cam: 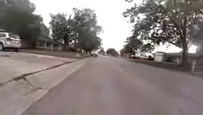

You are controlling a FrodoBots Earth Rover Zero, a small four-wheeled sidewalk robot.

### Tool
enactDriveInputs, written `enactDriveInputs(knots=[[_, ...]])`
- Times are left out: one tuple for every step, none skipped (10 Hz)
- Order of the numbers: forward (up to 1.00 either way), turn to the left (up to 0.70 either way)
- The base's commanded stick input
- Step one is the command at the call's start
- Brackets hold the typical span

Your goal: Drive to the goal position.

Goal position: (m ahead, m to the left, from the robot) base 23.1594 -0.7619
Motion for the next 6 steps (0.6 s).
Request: enactDriveInputs(knots=[[0.70, 0.00], [0.70, 0.00], [0.70, 0.00], [0.70, 0.00], [0.70, 0.00], [0.70, 0.00]])
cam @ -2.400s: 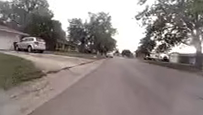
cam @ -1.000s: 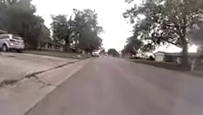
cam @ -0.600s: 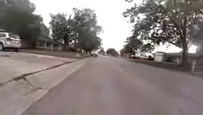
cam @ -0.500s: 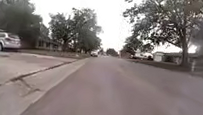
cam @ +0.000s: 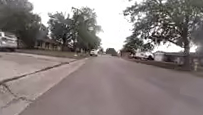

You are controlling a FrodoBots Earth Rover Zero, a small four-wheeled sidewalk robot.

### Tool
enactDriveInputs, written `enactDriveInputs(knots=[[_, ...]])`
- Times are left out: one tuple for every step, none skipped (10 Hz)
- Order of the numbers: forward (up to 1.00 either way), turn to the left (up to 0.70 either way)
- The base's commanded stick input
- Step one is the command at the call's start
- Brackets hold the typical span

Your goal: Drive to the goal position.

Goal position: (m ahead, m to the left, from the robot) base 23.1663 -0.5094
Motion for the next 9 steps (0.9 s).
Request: enactDriveInputs(knots=[[0.70, 0.00], [0.70, 0.00], [0.70, 0.00], [0.70, 0.00], [0.70, 0.00], [0.70, 0.00], [0.70, 0.00], [0.70, 0.00], [0.70, 0.00]])
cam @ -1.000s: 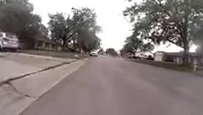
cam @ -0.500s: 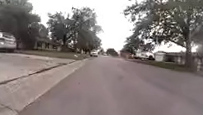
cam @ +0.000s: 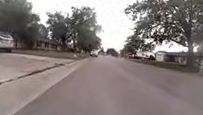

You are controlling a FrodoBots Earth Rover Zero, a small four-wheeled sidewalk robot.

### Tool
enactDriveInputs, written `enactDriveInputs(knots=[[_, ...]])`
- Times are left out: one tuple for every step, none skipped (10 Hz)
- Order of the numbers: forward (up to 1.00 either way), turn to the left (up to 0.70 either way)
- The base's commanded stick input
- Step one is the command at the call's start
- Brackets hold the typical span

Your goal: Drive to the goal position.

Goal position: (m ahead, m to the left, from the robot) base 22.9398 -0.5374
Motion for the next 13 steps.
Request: enactDriveInputs(knots=[[0.70, 0.00], [0.70, 0.00], [0.70, 0.00], [0.70, 0.00], [0.70, 0.00], [0.70, 0.00], [0.70, 0.00], [0.70, 0.00], [0.70, 0.00], [0.70, 0.00], [0.70, 0.00], [0.70, 0.00], [0.70, 0.00]])
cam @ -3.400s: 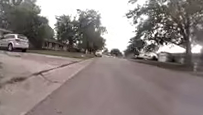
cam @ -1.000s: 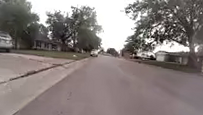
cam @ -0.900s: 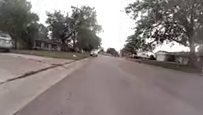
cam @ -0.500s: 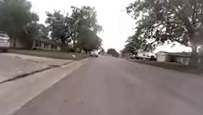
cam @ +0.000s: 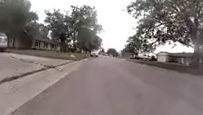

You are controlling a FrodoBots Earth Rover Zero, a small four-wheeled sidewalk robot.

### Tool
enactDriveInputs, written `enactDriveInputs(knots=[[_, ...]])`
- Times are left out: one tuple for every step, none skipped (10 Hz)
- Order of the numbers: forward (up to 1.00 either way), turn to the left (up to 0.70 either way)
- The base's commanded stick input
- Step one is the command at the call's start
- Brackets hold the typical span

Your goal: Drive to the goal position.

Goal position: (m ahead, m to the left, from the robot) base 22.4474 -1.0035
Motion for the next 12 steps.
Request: enactDriveInputs(knots=[[0.70, 0.00], [0.70, 0.00], [0.70, 0.00], [0.70, 0.00], [0.70, 0.00], [0.70, 0.00], [0.70, 0.00], [0.70, 0.00], [0.70, 0.00], [0.70, 0.00], [0.70, 0.00], [0.70, 0.00]])
